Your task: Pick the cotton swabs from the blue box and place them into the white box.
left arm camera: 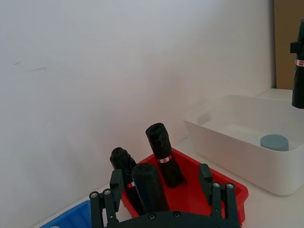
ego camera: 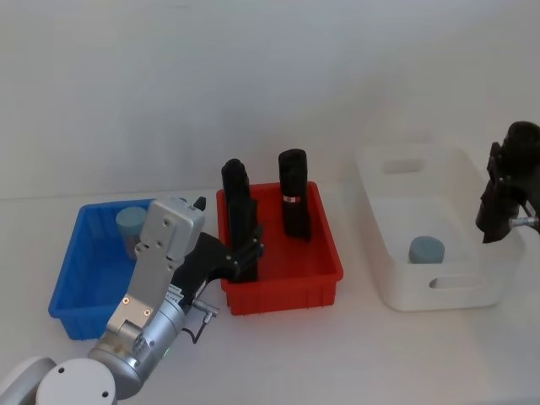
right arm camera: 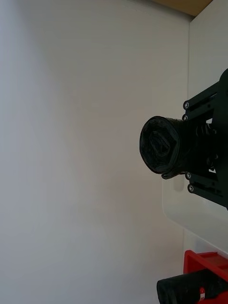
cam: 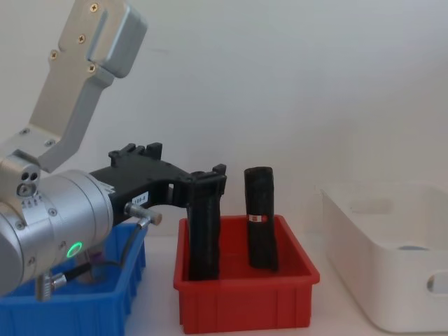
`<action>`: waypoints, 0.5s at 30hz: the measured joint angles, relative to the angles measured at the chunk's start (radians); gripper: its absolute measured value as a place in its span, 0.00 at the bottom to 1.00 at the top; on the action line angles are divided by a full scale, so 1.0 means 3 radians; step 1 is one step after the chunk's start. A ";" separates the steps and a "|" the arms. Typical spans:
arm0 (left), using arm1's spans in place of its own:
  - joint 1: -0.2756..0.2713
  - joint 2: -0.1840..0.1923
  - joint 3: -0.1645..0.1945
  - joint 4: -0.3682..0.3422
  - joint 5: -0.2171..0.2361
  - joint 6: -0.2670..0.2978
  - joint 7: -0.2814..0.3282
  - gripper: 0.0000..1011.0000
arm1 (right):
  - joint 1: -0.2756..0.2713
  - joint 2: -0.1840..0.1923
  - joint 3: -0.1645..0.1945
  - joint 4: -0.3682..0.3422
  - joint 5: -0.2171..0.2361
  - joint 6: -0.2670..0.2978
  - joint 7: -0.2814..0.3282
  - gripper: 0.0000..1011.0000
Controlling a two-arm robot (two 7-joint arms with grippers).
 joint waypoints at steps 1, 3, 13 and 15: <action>0.0000 0.0000 0.0000 0.0000 0.0000 0.0000 0.0000 0.99 | 0.0003 0.0002 0.0003 0.0012 -0.0002 -0.0012 -0.0004 0.39; 0.0000 0.0000 0.0000 0.0000 0.0000 0.0000 0.0000 0.99 | 0.0018 0.0004 0.0011 0.0055 -0.0007 -0.0039 -0.0012 0.39; 0.0000 0.0000 0.0000 0.0000 0.0000 0.0000 0.0000 0.99 | 0.0096 0.0001 0.0024 0.0235 -0.0031 -0.0130 -0.0012 0.50; 0.0000 0.0000 0.0000 0.0000 0.0000 0.0000 0.0000 0.99 | 0.0107 0.0000 0.0024 0.0257 -0.0035 -0.0142 -0.0007 0.56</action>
